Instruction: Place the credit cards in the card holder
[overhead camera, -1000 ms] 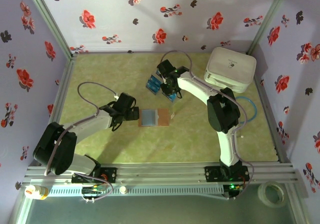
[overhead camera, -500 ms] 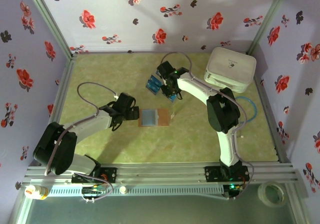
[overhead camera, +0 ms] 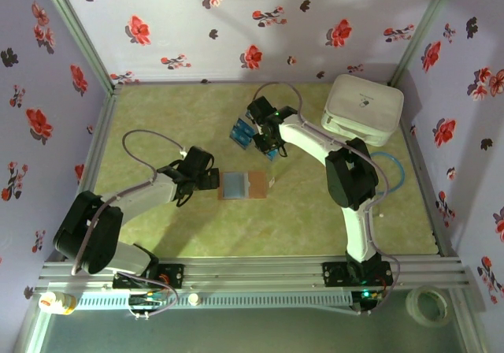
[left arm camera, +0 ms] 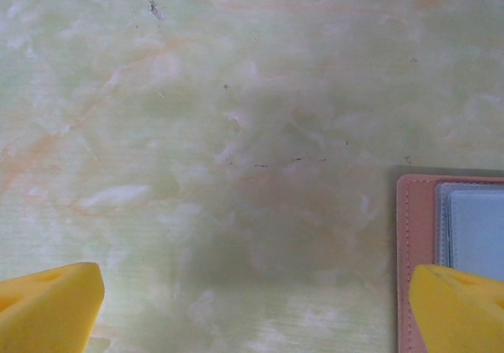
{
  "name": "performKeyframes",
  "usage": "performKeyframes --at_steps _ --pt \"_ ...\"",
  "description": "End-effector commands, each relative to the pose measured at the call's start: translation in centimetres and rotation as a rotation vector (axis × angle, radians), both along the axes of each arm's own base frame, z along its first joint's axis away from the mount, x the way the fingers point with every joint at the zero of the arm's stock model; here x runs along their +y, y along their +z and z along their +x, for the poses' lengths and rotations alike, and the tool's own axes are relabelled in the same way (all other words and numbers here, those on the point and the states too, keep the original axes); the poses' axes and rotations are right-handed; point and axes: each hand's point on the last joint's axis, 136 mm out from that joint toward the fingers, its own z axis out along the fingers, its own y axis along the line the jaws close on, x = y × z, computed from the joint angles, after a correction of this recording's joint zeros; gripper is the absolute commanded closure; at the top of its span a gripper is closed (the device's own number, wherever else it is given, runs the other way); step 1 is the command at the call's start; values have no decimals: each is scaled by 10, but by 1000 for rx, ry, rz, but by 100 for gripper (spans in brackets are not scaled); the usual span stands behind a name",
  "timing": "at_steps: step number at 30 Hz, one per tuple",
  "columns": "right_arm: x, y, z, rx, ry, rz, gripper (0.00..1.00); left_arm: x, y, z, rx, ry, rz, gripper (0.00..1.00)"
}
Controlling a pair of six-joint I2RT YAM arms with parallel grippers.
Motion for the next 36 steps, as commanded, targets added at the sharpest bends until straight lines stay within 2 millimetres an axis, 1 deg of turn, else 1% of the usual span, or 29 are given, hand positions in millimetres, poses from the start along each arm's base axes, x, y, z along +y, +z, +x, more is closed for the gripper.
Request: performKeyframes --at_steps 1,7,13,19,28,30,33,36 --pt "7 4 -3 14 30 8 75 2 -4 0 8 15 -12 0" --pt "10 8 0 7 30 19 75 2 -5 0 8 16 -12 0" --pt "11 6 0 14 33 19 75 1 -4 0 7 17 -16 0" --pt "10 4 -1 21 38 16 82 1 -4 0 6 15 -17 0" --pt "10 -4 -3 45 48 25 85 1 -3 1 2 16 -18 0" --pt "10 -5 -3 46 53 26 87 1 -3 1 2 17 -19 0" --pt "13 -4 -4 52 83 42 94 0 -1 1 -1 15 -21 0" --pt "19 3 -4 44 139 64 100 1 -1 1 -1 14 -20 0"
